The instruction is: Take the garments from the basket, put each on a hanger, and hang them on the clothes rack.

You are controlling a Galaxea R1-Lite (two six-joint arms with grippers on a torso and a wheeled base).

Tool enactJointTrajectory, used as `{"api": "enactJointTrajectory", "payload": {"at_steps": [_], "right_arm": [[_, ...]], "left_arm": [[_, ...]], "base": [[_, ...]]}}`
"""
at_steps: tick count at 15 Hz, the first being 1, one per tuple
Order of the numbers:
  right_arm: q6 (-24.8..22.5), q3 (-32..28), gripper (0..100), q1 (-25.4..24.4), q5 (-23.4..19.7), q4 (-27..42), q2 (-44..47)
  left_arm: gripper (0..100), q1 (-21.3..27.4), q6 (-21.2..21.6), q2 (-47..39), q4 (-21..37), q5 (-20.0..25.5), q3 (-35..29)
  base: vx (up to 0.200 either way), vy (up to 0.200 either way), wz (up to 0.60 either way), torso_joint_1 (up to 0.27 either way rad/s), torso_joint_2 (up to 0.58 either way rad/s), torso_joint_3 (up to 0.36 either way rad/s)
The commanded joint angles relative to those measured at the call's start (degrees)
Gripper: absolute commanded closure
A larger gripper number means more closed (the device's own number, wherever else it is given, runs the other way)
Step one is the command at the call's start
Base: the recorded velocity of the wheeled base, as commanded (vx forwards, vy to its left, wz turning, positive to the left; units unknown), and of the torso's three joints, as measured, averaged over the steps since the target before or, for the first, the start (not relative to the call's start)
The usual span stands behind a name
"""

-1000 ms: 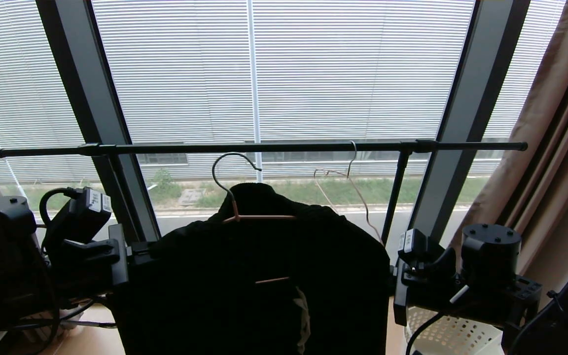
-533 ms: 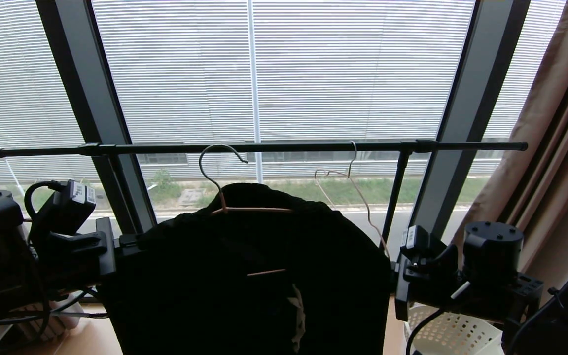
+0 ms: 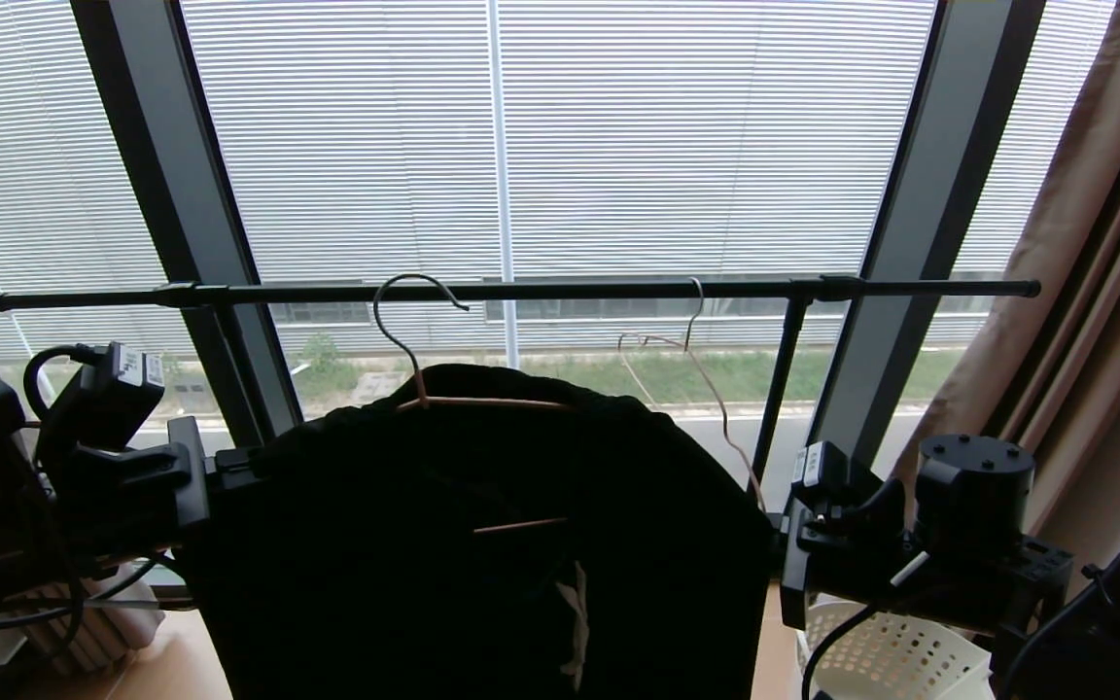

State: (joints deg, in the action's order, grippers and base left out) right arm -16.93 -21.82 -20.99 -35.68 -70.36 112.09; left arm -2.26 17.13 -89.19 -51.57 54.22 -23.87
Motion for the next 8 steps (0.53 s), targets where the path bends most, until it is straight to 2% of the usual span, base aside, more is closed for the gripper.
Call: {"api": "enactJointTrajectory", "payload": {"at_steps": [1, 8], "right_arm": [[-0.03, -0.06, 100, 0.07, 0.0, -0.04, 0.06], [-0.03, 0.29, 100, 0.25, 0.0, 0.14, -0.21]], "left_arm": [[100, -1.0, 0.01, -0.29, -0.03, 0.0, -0.3], [100, -1.08, 0.01, -0.11, -0.03, 0.0, -0.21]], "base": [[0.0, 0.0, 0.0, 0.0, 0.0, 0.0], [0.0, 0.0, 0.0, 0.0, 0.0, 0.0]]}}
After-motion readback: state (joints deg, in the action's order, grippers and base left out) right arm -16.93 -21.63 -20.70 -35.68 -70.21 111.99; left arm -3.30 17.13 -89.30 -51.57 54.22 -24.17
